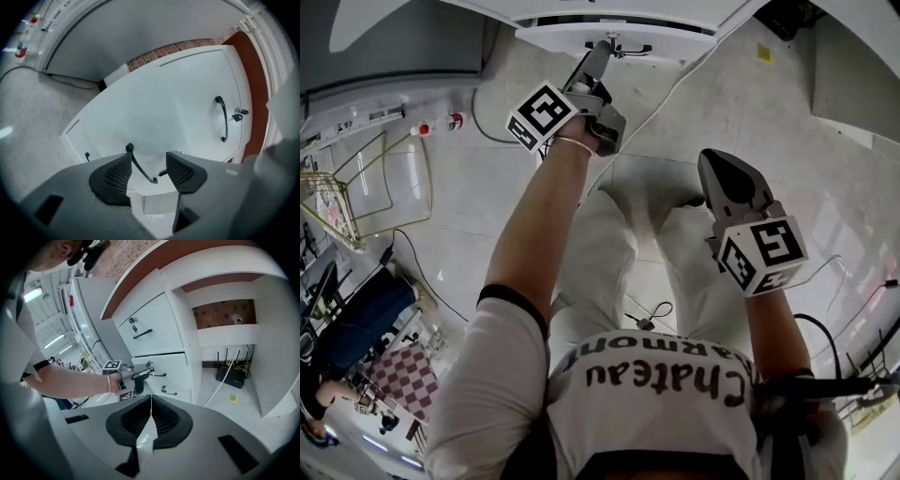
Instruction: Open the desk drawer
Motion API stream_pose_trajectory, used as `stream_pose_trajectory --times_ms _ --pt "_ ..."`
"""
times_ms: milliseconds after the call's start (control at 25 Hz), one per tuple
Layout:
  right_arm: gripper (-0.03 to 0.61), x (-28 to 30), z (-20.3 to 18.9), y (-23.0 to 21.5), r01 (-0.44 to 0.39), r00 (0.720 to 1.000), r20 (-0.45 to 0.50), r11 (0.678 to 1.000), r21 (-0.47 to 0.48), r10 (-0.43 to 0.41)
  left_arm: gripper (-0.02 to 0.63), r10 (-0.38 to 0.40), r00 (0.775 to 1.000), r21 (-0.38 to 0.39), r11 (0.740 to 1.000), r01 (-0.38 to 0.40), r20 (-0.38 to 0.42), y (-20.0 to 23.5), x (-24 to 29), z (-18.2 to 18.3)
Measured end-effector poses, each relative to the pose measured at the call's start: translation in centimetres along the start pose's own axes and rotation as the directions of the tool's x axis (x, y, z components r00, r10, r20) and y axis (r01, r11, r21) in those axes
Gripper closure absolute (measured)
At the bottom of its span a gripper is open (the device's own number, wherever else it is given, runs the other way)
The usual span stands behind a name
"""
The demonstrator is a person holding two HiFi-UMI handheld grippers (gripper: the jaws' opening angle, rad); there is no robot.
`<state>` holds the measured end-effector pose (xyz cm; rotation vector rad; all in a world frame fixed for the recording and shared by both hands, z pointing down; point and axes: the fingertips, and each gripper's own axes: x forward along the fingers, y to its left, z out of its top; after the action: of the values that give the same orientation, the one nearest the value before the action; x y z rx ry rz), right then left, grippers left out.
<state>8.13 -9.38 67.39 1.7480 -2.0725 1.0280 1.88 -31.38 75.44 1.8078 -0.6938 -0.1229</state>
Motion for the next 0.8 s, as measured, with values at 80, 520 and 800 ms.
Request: stream_pose_trajectory --times_ms 80,520,800 --pt "0.563 2.2 -0.5 -0.6 -0.018 1.000 0.019 0.999 -0.029 0.019 0.407 0.019 0.999 -0.014 1.000 -0.019 0.040 1.7 0.8 -0.1" --pt "0.563 10.4 1.3 -1.9 -0.070 0.976 0.192 0.986 -0.154 0.100 0.388 -0.155 0.978 -0.093 0.981 0.168 0.138 4.1 2.0 -0.6" --pt "0.563 9.2 3.3 -0.5 -0.046 0.959 0.266 0.981 -0.190 0.097 0.546 -0.161 0.973 -0.200 0.961 0.193 0.168 4.1 1.4 -0.5"
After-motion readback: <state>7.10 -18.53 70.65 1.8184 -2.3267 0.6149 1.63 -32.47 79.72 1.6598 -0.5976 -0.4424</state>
